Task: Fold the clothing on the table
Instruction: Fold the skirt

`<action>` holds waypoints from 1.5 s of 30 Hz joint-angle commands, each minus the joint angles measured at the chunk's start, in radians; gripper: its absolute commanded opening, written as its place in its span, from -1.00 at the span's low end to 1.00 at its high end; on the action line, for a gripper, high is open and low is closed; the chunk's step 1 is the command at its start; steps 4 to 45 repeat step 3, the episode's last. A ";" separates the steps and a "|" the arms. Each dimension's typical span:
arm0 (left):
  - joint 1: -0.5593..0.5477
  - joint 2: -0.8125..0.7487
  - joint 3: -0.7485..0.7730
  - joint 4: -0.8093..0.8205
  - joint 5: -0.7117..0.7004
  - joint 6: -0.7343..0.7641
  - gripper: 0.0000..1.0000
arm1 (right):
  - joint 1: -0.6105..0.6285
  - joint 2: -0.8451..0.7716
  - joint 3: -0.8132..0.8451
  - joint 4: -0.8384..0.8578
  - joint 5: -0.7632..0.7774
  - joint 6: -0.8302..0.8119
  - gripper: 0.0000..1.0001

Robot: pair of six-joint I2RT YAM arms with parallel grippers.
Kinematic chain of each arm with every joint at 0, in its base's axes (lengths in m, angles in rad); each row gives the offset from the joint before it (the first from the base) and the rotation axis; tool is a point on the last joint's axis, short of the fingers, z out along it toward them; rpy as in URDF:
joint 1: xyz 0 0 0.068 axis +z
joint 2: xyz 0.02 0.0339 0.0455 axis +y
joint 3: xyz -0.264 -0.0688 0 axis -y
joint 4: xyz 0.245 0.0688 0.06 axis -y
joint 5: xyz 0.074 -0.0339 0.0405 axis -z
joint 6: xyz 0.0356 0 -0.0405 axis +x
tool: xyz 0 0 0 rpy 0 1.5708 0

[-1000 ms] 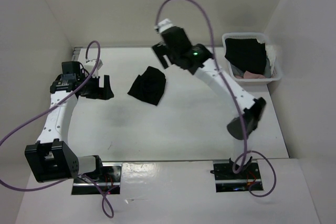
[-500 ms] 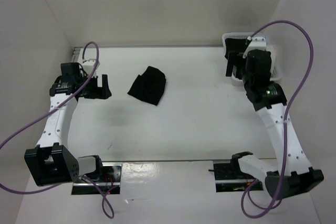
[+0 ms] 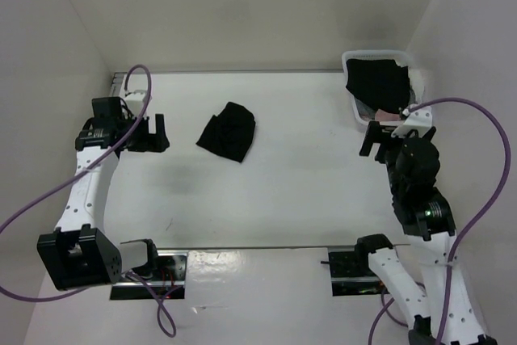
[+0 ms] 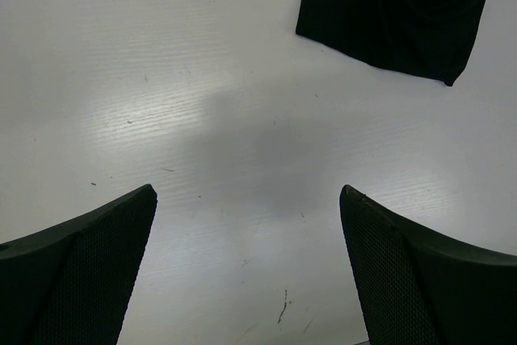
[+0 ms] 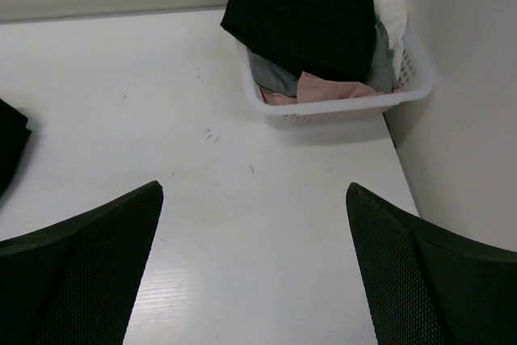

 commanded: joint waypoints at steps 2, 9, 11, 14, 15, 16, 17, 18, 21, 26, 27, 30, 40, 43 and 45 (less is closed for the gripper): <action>0.000 -0.024 -0.008 0.026 0.000 -0.017 1.00 | -0.028 -0.027 -0.040 0.045 -0.031 -0.007 0.96; 0.000 -0.024 -0.008 0.026 0.000 -0.017 1.00 | -0.028 -0.036 -0.040 0.034 -0.051 -0.016 0.96; 0.000 -0.024 -0.008 0.026 0.000 -0.017 1.00 | -0.028 -0.036 -0.040 0.034 -0.051 -0.016 0.96; 0.000 -0.024 -0.008 0.026 0.000 -0.017 1.00 | -0.028 -0.036 -0.040 0.034 -0.051 -0.016 0.96; 0.000 -0.024 -0.008 0.026 0.000 -0.017 1.00 | -0.028 -0.036 -0.040 0.034 -0.051 -0.016 0.96; 0.000 -0.024 -0.008 0.026 0.000 -0.017 1.00 | -0.028 -0.036 -0.040 0.034 -0.051 -0.016 0.96; 0.000 -0.024 -0.008 0.026 0.000 -0.017 1.00 | -0.028 -0.036 -0.040 0.034 -0.051 -0.016 0.96; 0.000 -0.024 -0.008 0.026 0.000 -0.017 1.00 | -0.028 -0.036 -0.040 0.034 -0.051 -0.016 0.96; 0.000 -0.024 -0.008 0.026 0.000 -0.017 1.00 | -0.028 -0.036 -0.040 0.034 -0.051 -0.016 0.96; 0.000 -0.024 -0.008 0.026 0.000 -0.017 1.00 | -0.028 -0.036 -0.040 0.034 -0.051 -0.016 0.96; 0.000 -0.024 -0.008 0.026 0.000 -0.017 1.00 | -0.028 -0.036 -0.040 0.034 -0.051 -0.016 0.96; 0.000 -0.024 -0.008 0.026 0.000 -0.017 1.00 | -0.028 -0.036 -0.040 0.034 -0.051 -0.016 0.96; 0.000 -0.024 -0.008 0.026 0.000 -0.017 1.00 | -0.028 -0.036 -0.040 0.034 -0.051 -0.016 0.96; 0.000 -0.024 -0.008 0.026 0.000 -0.017 1.00 | -0.028 -0.036 -0.040 0.034 -0.051 -0.016 0.96; 0.000 -0.024 -0.008 0.026 0.000 -0.017 1.00 | -0.028 -0.036 -0.040 0.034 -0.051 -0.016 0.96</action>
